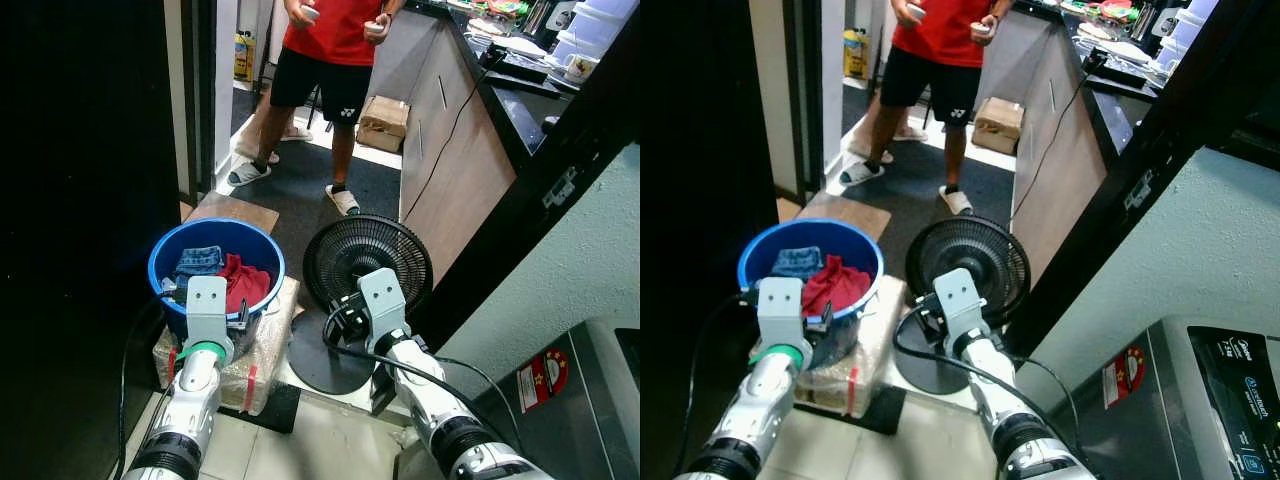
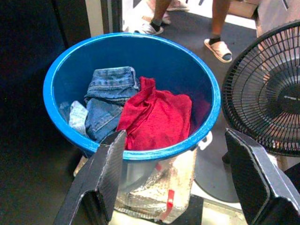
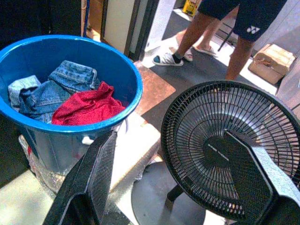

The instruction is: Clothes washing

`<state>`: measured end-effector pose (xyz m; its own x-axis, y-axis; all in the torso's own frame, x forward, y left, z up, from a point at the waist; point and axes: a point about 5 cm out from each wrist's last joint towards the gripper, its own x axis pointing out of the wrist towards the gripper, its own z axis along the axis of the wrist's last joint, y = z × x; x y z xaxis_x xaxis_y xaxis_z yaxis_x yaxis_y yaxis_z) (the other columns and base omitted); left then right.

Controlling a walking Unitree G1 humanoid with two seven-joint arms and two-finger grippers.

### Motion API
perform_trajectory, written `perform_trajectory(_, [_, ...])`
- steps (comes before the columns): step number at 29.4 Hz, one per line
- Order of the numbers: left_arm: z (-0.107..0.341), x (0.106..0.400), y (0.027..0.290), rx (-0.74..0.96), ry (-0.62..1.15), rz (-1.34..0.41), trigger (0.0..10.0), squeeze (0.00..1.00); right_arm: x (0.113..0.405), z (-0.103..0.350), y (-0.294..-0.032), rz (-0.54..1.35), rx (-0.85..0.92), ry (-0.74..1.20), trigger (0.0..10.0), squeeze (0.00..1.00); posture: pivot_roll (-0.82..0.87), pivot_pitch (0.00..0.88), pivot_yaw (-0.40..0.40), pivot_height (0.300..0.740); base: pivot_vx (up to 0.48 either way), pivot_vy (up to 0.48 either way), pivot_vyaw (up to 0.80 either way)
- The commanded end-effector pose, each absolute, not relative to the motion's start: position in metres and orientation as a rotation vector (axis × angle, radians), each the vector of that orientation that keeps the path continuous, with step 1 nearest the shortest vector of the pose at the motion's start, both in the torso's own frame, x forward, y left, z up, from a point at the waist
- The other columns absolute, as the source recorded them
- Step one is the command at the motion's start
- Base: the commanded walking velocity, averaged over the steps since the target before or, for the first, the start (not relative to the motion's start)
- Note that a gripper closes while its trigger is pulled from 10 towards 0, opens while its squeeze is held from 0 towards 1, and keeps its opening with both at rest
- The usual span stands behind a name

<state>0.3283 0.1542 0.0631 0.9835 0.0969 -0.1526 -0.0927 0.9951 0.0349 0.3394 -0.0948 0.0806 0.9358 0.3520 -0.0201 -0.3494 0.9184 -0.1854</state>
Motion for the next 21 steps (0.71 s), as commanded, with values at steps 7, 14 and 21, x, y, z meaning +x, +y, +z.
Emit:
perform_trajectory(7, [0.0621, 0.3269, 0.1470, 0.022, 0.165, 0.073, 10.0, 0.00, 0.3386, 0.0784, -0.1065, 0.295, -0.160, -0.006, 10.0, 0.00, 0.16, 0.000, -0.153, 0.740, 0.000, 0.000, 0.00])
perform_trajectory(14, [0.0633, 0.3267, 0.1441, 0.032, 0.158, 0.057, 10.0, 0.00, 0.3374, 0.0775, -0.1035, 0.291, -0.151, -0.008, 10.0, 0.00, 0.16, 0.000, -0.134, 0.740, 0.000, 0.000, 0.00])
perform_trajectory(21, [0.0677, 0.3296, 0.1462, 0.033, 0.149, 0.054, 10.0, 0.00, 0.3403, 0.0835, -0.1022, 0.287, -0.145, -0.032, 10.0, 0.00, 0.17, 0.000, -0.117, 0.740, 0.000, 0.000, 0.00])
